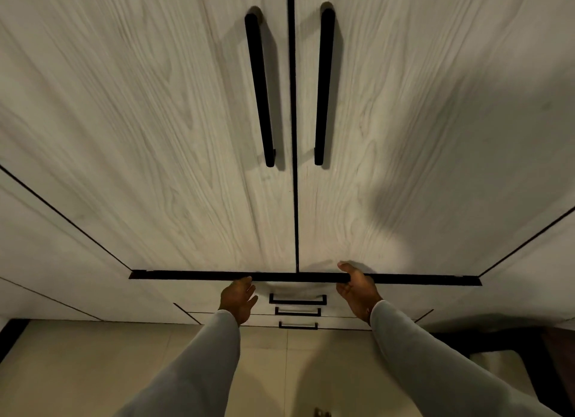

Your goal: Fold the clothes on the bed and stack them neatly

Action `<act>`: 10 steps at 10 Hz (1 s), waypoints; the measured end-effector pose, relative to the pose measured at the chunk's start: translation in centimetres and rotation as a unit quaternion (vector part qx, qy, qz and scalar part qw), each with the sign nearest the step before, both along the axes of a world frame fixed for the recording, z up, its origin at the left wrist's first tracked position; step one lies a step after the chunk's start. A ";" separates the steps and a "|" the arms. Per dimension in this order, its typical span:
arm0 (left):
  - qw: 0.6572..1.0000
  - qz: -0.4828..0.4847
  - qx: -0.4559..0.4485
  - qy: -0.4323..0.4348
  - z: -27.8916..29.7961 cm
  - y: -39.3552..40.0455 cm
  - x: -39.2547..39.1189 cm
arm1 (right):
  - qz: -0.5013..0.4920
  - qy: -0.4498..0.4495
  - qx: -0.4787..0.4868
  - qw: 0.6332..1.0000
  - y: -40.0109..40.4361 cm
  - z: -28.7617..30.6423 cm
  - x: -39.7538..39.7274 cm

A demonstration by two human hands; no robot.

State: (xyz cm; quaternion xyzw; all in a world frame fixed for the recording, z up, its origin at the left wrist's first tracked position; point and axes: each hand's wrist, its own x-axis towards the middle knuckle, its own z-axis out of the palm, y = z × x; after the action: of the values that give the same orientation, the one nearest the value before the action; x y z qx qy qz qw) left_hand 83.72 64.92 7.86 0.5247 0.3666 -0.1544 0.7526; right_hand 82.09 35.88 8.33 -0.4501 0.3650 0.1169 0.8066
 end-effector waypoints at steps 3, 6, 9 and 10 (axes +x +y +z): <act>1.000 -0.005 0.019 0.010 -1.2 0.2 0.9 | -0.014 -0.006 -0.016 1.000 0.5 -0.1 0.7; 0.999 0.011 -0.042 0.011 -0.3 0.3 1.0 | 0.032 -0.014 -0.057 0.998 1.2 0.0 0.6; 0.999 -0.035 -0.027 -0.004 -1.1 0.4 1.1 | 0.099 -0.016 -0.163 0.982 0.9 0.4 0.4; 0.998 -0.044 -0.034 -0.005 -0.6 0.8 1.1 | 0.138 -0.008 -0.210 0.968 1.1 -0.6 0.2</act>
State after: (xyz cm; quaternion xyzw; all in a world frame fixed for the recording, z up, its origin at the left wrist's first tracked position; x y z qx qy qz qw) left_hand 84.81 65.73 7.31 0.5149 0.3338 -0.1969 0.7646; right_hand 82.33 36.96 7.76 -0.6566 0.3095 0.1442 0.6726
